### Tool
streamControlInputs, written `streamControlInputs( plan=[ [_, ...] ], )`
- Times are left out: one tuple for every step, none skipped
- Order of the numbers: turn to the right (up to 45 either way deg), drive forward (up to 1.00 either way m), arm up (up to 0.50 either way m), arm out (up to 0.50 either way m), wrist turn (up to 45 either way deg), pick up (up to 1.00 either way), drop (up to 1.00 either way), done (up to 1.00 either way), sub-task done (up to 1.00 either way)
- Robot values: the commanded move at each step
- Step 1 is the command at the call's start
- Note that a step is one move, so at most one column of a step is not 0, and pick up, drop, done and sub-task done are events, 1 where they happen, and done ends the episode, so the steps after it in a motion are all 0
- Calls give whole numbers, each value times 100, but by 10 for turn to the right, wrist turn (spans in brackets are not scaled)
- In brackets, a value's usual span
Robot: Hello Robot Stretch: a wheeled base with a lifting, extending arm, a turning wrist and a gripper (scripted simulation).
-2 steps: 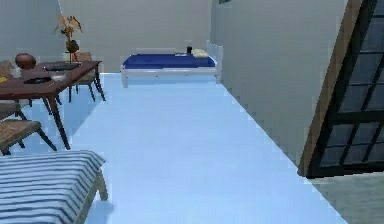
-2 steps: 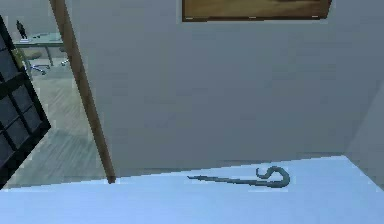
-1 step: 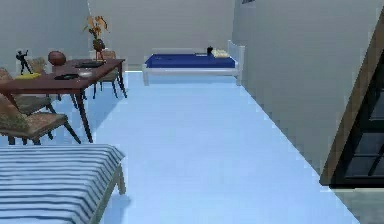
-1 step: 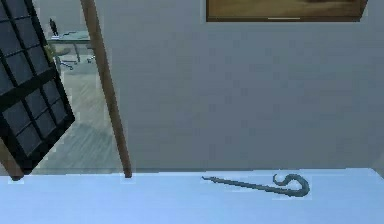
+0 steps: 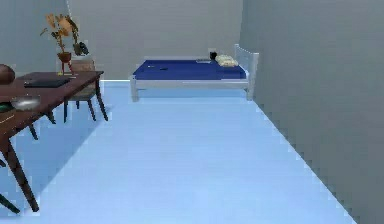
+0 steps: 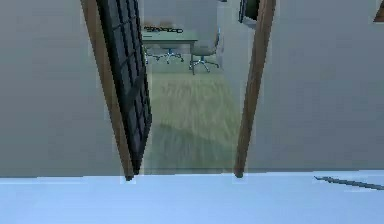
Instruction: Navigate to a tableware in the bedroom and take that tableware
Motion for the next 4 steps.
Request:
streamControlInputs(
  plan=[
    [0, 65, 0, 0, 0, 0, 0, 0, 0],
    [-450, 0, 0, 0, 0, 0, 0, 0, 0],
    [-150, 0, 0, 0, 0, 0, 0, 0, 0],
    [0, 75, 0, 0, 0, 0, 0, 0, 0]
  ],
)
